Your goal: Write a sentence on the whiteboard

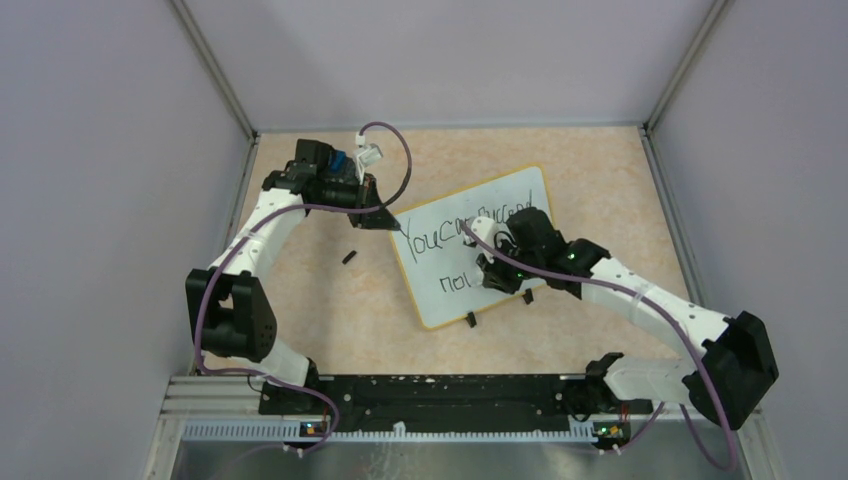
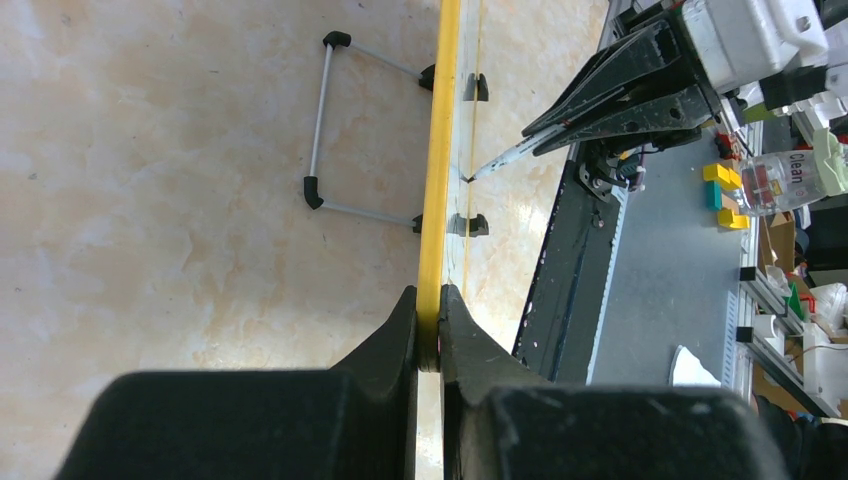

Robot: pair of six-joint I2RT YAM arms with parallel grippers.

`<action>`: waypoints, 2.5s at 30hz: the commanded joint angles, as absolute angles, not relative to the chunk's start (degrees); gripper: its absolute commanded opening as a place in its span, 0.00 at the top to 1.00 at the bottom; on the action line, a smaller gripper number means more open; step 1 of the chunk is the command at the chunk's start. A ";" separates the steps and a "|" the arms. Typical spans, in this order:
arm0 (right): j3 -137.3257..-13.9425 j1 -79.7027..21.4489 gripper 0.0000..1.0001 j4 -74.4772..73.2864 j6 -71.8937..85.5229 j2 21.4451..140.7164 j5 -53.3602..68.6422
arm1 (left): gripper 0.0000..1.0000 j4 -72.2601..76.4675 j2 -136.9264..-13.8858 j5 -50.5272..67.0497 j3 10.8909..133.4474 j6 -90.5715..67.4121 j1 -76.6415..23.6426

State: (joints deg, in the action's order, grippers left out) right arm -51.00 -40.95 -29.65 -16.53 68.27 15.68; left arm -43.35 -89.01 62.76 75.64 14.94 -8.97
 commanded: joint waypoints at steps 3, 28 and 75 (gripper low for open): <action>-50.00 -41.14 1.00 -28.54 -18.46 66.87 12.71 | 1.00 -44.21 -89.20 60.80 73.87 18.30 -10.02; -55.19 -39.73 1.00 -29.20 -18.91 68.08 11.52 | 1.00 -44.30 -88.94 60.62 74.08 18.53 -10.02; -55.51 -36.54 1.00 -39.29 -24.61 61.57 18.02 | 1.00 -44.40 -89.49 60.81 74.07 18.56 -10.11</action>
